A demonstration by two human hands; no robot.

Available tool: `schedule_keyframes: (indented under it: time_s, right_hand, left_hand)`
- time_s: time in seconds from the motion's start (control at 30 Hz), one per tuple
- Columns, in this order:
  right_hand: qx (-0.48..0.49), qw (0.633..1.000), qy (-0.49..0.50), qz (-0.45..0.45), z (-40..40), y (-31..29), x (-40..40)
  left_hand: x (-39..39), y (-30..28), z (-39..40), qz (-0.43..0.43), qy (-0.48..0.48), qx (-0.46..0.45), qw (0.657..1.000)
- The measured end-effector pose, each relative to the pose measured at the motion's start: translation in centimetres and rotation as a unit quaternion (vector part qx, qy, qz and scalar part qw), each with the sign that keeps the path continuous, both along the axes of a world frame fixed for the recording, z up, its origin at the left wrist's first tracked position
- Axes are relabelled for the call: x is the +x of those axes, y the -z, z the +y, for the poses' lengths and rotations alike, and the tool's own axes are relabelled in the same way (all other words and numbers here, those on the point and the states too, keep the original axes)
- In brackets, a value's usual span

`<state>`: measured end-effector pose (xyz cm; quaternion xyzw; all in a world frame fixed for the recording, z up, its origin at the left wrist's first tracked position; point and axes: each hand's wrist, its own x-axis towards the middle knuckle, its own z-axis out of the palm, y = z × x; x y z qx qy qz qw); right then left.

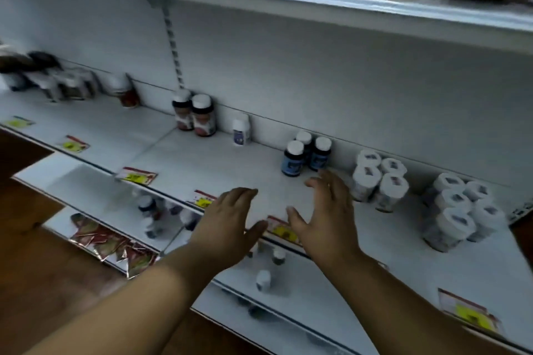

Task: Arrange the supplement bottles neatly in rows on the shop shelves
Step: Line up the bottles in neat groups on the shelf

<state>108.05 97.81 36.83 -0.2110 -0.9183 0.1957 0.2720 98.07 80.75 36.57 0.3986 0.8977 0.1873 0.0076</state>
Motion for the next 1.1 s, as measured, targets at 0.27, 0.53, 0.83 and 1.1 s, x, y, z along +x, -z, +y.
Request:
schedule_keyframes:
  time_s: [0.27,0.53,0.83,1.1]
  right_hand:
    - [-0.064,0.992,-0.105,0.0,-18.7,1.2,-9.9]
    - [-0.094,0.98,-0.17,-0.038,-28.6,3.0,-19.5]
    - [-0.157,0.956,-0.229,-0.098,-36.4,5.9,-33.3]
    - [-0.22,0.955,-0.125,-0.152,-47.5,12.2,-45.0]
  left_hand:
    - [-7.4,-1.0,-20.0,0.025,-0.075,-0.031,0.996]
    - [-16.3,0.2,-29.6,-0.022,-0.137,-0.034,0.99]
    - [-28.7,1.3,-38.8,-0.04,-0.189,-0.032,0.981]
    - [-43.9,7.1,-46.7,-0.096,-0.096,-0.064,0.989]
